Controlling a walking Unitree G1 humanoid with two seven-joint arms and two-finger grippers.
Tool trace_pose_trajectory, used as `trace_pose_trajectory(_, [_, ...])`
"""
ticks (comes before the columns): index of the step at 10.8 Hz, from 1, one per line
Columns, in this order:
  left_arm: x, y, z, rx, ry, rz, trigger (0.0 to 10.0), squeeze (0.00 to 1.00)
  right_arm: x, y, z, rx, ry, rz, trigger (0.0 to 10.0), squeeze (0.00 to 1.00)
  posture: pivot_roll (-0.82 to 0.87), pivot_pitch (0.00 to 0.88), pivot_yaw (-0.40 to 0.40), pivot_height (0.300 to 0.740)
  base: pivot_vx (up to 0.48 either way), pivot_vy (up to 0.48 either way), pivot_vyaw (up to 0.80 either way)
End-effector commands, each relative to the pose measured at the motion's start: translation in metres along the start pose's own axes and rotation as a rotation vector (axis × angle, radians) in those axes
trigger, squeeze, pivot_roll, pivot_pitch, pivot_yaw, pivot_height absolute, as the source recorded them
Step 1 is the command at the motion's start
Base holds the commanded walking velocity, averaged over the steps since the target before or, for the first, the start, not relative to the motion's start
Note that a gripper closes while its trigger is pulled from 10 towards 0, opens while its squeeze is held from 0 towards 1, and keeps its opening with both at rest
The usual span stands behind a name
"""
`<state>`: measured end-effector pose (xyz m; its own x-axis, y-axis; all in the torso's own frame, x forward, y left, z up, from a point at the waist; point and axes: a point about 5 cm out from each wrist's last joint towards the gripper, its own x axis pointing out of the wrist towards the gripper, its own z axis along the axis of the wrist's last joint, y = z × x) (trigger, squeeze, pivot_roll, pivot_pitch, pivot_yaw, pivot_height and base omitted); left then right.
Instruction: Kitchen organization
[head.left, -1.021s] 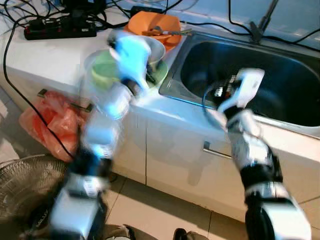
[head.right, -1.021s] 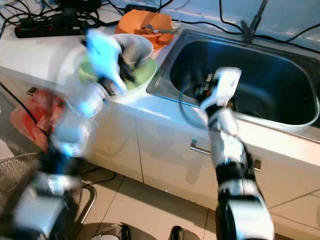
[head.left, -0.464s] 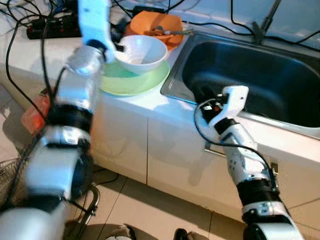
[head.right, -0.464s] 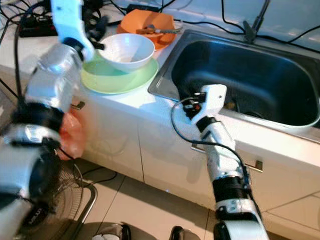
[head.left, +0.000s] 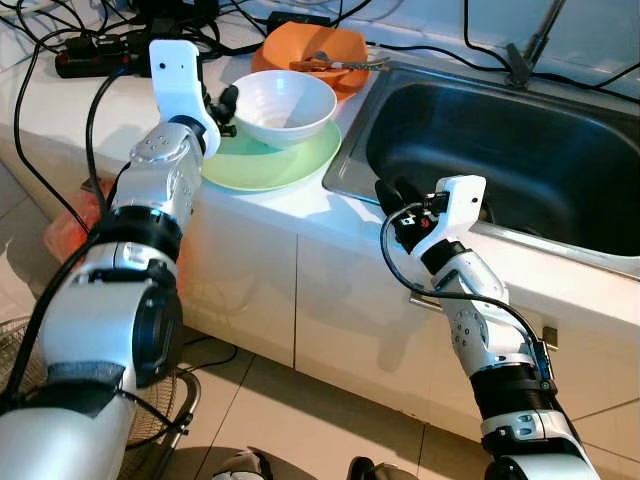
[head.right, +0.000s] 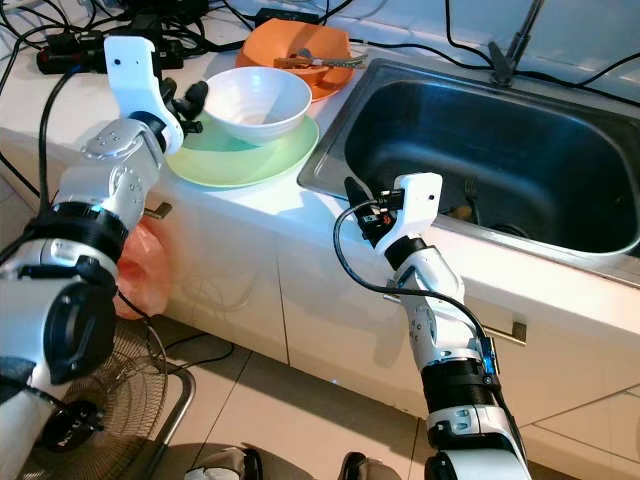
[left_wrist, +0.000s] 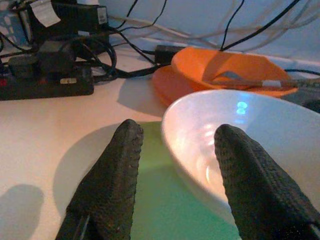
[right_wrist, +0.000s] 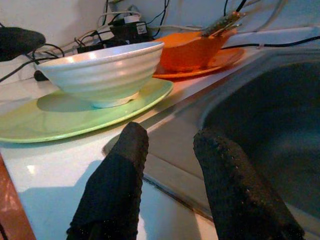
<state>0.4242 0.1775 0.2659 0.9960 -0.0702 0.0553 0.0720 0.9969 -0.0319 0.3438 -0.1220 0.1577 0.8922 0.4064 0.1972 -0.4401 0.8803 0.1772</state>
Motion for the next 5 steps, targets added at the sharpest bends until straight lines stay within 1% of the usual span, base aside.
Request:
trace_pose_trajectory(1, [0.002,-0.004,0.007,-0.015,-0.016,-0.001,10.0,1.00,-0.001,0.001,0.002,0.001,-0.001,-0.001,10.0,0.00,0.04,0.112,-0.022,0.740,0.000,0.000,0.00])
trace_pose_trajectory(2, [0.003,-0.008,0.007,-0.021,-0.008,-0.018,10.0,0.00,-0.001,0.000,0.002,0.002,0.000,-0.008,10.0,0.00,0.04,0.110,-0.021,0.740,0.000,0.000,0.00])
trace_pose_trajectory(3, [0.004,-0.010,0.006,-0.047,0.004,-0.025,10.0,0.00,-0.001,0.000,0.002,0.002,0.000,-0.008,10.0,0.00,0.04,0.110,-0.020,0.740,0.000,0.000,0.00])
trace_pose_trajectory(4, [0.004,-0.011,0.001,-0.079,0.037,-0.024,10.0,0.00,-0.001,0.000,0.002,0.003,-0.001,-0.008,10.0,0.00,0.04,0.110,-0.016,0.740,0.000,0.000,0.00])
trace_pose_trajectory(5, [0.004,-0.010,-0.004,-0.088,0.067,-0.011,10.0,0.00,-0.001,0.001,0.002,0.006,0.000,-0.009,10.0,0.00,0.04,0.112,-0.014,0.740,0.000,0.000,0.00])
